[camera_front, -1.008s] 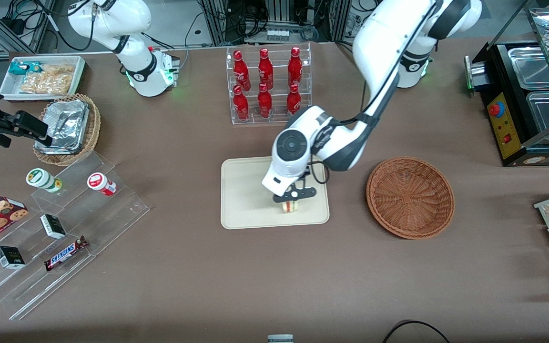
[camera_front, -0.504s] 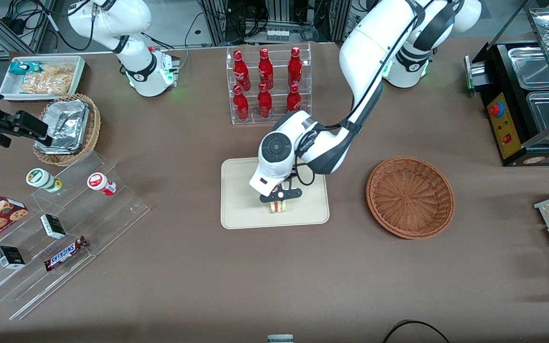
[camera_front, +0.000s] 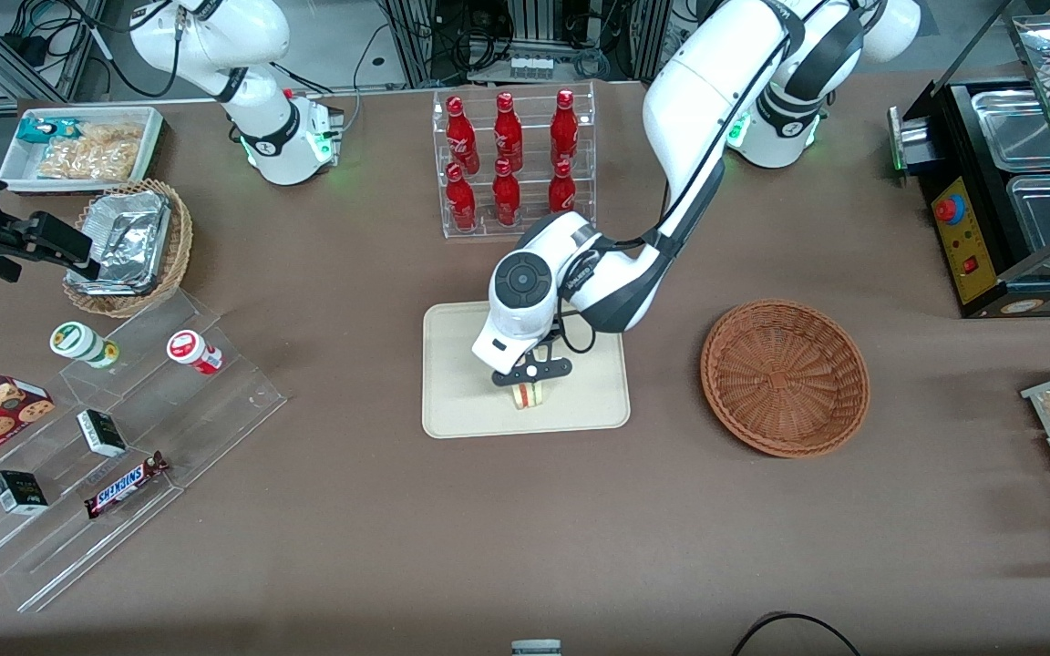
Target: Place sandwich from basket to tray
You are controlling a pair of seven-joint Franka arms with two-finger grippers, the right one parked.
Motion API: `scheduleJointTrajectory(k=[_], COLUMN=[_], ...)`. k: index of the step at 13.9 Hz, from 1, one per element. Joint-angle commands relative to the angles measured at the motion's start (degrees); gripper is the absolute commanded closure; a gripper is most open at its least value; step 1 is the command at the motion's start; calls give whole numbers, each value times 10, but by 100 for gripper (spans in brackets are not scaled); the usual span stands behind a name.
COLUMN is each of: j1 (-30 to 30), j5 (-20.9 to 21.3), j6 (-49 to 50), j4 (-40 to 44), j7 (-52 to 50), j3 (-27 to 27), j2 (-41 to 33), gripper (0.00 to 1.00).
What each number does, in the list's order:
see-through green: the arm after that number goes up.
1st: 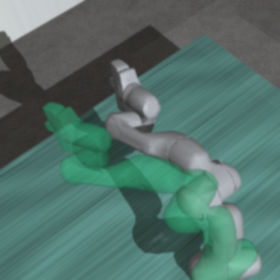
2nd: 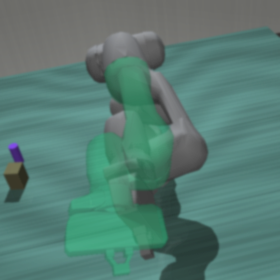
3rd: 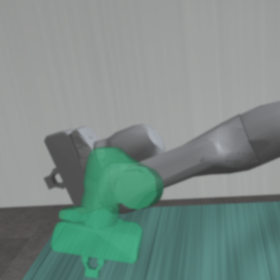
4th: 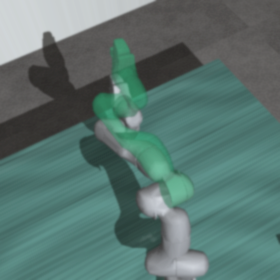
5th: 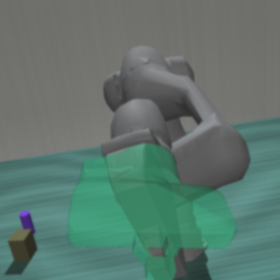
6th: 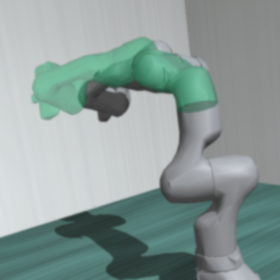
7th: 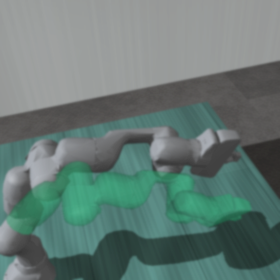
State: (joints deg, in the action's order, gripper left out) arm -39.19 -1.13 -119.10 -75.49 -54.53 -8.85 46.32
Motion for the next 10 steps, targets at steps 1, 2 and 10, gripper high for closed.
scheduleJointTrajectory(k=[1, 2, 10], j1=[-9, -7, -3], j5=[7, 6, 16], j6=[26, 43, 185], j4=[5, 5, 1], j7=[-13, -12, -24], j3=[6, 7, 79], j2=[-31, -43, -120], gripper=[0, 0, 0])
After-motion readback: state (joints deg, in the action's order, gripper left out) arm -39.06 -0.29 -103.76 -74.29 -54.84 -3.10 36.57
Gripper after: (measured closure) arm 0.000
